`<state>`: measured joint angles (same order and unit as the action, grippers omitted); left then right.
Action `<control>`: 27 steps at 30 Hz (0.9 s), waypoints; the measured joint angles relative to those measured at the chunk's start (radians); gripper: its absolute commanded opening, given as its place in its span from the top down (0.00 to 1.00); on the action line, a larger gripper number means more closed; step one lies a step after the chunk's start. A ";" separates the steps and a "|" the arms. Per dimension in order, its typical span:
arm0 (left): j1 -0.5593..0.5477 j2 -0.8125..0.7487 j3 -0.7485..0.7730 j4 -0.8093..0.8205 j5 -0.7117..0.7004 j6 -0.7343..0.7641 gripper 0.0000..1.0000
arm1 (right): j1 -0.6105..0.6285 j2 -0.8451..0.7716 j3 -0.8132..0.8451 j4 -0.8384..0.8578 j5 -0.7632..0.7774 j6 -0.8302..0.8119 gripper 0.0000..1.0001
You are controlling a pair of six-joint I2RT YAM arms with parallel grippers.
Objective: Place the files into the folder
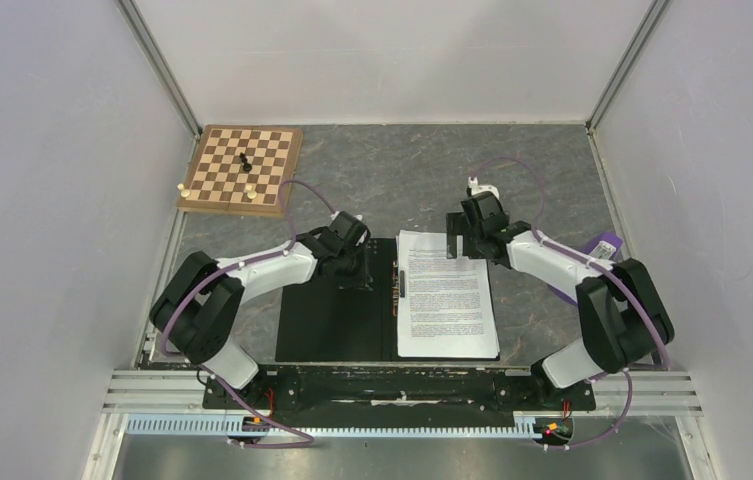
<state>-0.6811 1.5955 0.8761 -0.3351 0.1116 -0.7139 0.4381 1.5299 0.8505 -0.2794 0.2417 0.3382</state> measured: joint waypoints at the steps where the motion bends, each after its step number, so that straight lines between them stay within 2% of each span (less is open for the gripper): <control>1: 0.002 -0.008 -0.005 0.000 0.000 0.000 0.98 | 0.000 -0.019 0.000 -0.008 0.004 -0.001 0.08; 3: 0.008 -0.027 -0.016 0.000 0.000 0.000 0.98 | 0.003 -0.064 0.000 -0.024 0.009 -0.003 0.11; 6: 0.017 -0.057 -0.035 0.000 0.001 -0.001 0.98 | 0.027 -0.138 0.000 -0.040 0.025 -0.001 0.21; 11: 0.039 -0.107 -0.073 0.000 0.003 -0.010 0.98 | 0.174 -0.188 -0.015 -0.027 0.007 0.042 0.34; 17: 0.086 -0.149 -0.094 -0.004 0.004 -0.011 0.98 | 0.322 -0.136 -0.042 0.011 -0.042 0.117 0.44; 20: 0.106 -0.161 -0.100 -0.006 0.004 -0.011 0.98 | 0.365 -0.085 -0.042 0.043 -0.059 0.148 0.49; 27: 0.125 -0.164 -0.115 -0.008 0.019 -0.011 0.98 | 0.406 -0.002 -0.042 0.095 -0.091 0.194 0.54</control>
<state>-0.5560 1.4315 0.7609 -0.3431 0.1303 -0.7254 0.8444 1.5280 0.8089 -0.1844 0.1505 0.5320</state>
